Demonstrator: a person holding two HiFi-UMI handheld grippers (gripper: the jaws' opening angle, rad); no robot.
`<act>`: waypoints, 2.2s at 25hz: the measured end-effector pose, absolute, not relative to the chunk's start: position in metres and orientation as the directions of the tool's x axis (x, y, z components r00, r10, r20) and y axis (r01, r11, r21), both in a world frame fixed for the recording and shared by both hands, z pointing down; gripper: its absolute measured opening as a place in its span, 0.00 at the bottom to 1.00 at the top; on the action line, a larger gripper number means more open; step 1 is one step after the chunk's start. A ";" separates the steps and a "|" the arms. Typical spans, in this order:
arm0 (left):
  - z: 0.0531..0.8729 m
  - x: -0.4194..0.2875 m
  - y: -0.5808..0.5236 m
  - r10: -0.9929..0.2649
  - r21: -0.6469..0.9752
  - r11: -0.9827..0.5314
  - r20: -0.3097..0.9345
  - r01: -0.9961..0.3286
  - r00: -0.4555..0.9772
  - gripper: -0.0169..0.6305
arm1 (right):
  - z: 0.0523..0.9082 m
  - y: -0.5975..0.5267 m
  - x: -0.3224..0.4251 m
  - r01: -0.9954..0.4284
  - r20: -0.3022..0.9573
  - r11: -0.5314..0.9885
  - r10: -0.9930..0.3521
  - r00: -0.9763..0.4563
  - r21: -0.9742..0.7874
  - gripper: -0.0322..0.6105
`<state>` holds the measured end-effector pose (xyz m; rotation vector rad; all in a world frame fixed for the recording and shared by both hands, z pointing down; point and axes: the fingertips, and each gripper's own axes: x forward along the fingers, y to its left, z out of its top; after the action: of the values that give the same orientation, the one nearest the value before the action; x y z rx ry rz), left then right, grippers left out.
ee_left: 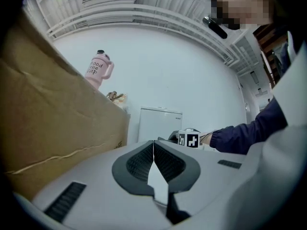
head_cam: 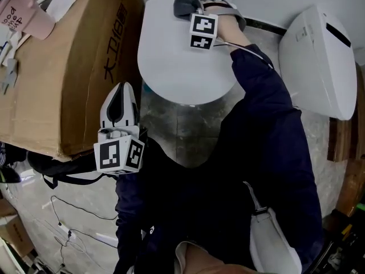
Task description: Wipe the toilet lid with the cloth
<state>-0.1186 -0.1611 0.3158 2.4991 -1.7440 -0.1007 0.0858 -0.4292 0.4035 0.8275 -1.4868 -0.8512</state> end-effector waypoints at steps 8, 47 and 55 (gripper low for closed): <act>0.319 -0.132 -0.154 -0.964 0.092 -0.263 0.012 -0.960 0.266 0.05 | 0.426 -0.499 0.084 0.029 0.466 0.465 -0.884 -0.042 0.885 0.15; 0.314 -0.107 -0.169 -0.880 0.151 -0.475 -0.064 -0.867 0.470 0.05 | 0.462 -0.241 0.031 0.022 0.701 0.701 -0.711 -0.066 0.713 0.15; 0.314 -0.105 -0.168 -0.869 0.159 -0.495 -0.075 -0.854 0.490 0.05 | 0.464 -0.194 0.022 0.023 0.720 0.721 -0.689 -0.086 0.693 0.15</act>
<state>-0.1047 -0.1683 0.3138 2.6230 -1.5223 -0.2210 0.0217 -0.1944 0.4643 0.5603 -1.5585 -0.6465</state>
